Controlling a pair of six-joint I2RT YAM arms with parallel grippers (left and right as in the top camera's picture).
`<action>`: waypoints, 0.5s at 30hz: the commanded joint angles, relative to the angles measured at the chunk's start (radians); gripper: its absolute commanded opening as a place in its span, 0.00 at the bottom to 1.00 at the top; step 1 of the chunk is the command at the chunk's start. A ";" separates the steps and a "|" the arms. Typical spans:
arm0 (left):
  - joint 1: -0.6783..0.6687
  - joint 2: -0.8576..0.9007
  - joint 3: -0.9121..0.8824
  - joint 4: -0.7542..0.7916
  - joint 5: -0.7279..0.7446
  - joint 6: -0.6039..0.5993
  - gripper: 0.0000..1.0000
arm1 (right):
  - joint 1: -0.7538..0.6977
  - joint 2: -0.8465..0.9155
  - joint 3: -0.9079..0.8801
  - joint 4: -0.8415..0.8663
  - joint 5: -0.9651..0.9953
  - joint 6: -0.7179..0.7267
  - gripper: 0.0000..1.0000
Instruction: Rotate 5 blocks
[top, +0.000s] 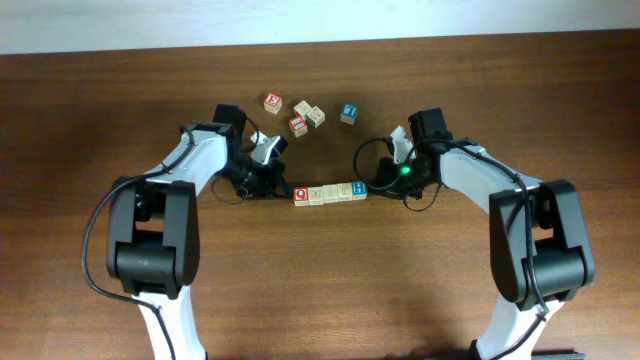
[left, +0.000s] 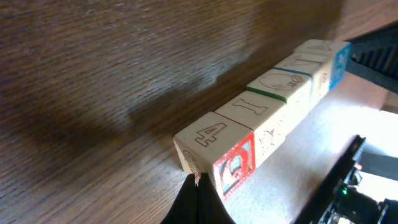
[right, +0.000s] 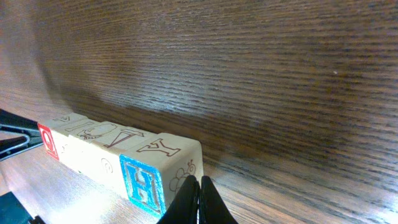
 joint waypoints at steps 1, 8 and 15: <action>-0.003 0.009 -0.003 0.006 -0.046 -0.065 0.00 | 0.005 0.008 -0.007 0.003 -0.013 -0.003 0.04; -0.003 0.009 -0.003 0.023 -0.050 -0.092 0.00 | 0.005 0.008 -0.007 0.003 -0.018 -0.003 0.05; -0.003 0.009 -0.003 0.019 -0.010 -0.134 0.00 | 0.005 0.008 -0.007 0.003 -0.021 -0.003 0.05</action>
